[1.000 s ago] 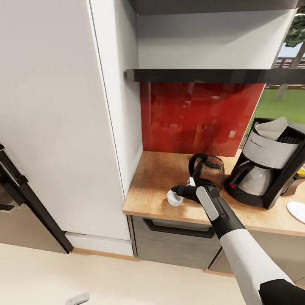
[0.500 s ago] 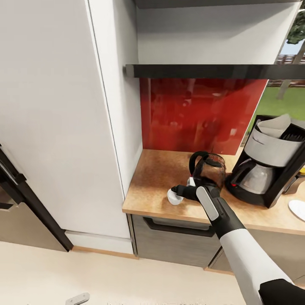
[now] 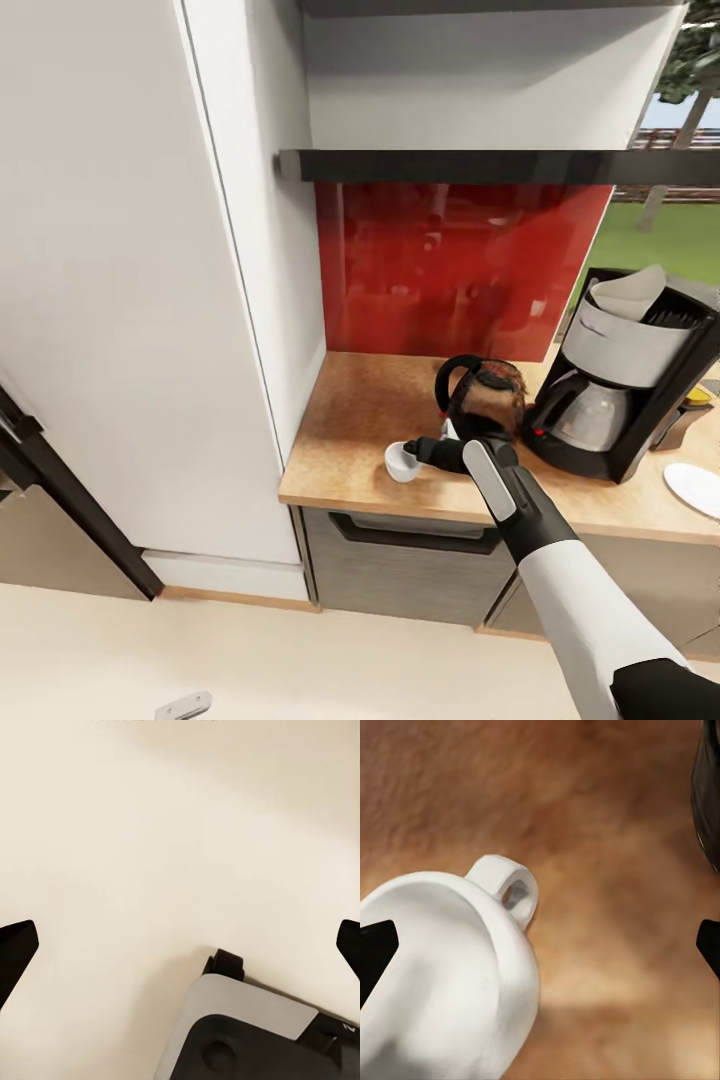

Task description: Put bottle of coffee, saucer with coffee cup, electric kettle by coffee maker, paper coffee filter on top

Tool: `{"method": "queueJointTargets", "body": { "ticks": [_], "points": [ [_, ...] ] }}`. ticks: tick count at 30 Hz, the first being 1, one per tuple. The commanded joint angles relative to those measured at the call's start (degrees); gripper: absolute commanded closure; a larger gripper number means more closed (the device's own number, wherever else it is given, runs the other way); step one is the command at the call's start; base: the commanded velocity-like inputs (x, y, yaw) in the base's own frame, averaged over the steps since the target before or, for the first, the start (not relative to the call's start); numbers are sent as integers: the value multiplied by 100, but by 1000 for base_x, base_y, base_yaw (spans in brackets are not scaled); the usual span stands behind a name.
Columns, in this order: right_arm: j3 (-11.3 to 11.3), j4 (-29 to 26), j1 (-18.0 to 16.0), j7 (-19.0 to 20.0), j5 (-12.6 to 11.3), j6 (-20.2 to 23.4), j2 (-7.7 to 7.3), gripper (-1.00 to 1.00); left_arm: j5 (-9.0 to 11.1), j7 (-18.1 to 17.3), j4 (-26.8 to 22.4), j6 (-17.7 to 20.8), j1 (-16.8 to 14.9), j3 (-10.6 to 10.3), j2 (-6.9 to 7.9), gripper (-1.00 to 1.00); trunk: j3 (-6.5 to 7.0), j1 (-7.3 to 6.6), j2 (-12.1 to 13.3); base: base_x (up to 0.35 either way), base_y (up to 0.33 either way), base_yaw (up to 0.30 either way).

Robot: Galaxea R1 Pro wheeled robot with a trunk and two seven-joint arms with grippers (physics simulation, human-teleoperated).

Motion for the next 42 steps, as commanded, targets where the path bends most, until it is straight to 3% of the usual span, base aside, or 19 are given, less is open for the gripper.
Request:
{"method": "queueJointTargets", "body": {
  "ticks": [1, 5, 15, 20, 35, 36, 42],
  "points": [
    [8, -5, -5, -59, -60, 10, 0, -100, 30, 4, 6, -27, -5, 6, 0, -100, -26, 23, -47, 0, 0, -8],
    [8, -5, -5, -58, -60, 10, 1, -100, 30, 6, 8, -27, -7, 6, 0, -100, -104, 111, -208, 0, 0, -2],
    [8, -5, -3, -59, -60, 10, 1, -100, 30, 4, 10, -27, -7, 6, 0, -100, -148, 111, -208, 0, 0, 0],
    [8, -5, -1, -58, -60, 10, 1, -100, 30, 4, 11, -27, -6, 6, 0, -100, -265, 221, -408, 0, 0, 0],
    [15, -2, -1, -58, -60, 10, -7, -100, 30, 4, 12, -27, -7, 6, 0, -100, -319, 221, -408, 0, 0, 0],
    [16, -3, -1, -58, -60, 10, -8, 100, 30, 4, 12, -27, -7, 6, 0, -100, -319, 221, -408, 0, 0, 0],
    [12, 3, 3, -57, -60, 10, -8, 100, 30, 1, 11, -27, -5, 6, 0, -100, -319, 221, -408, 0, 0, 0]
  ]
}}
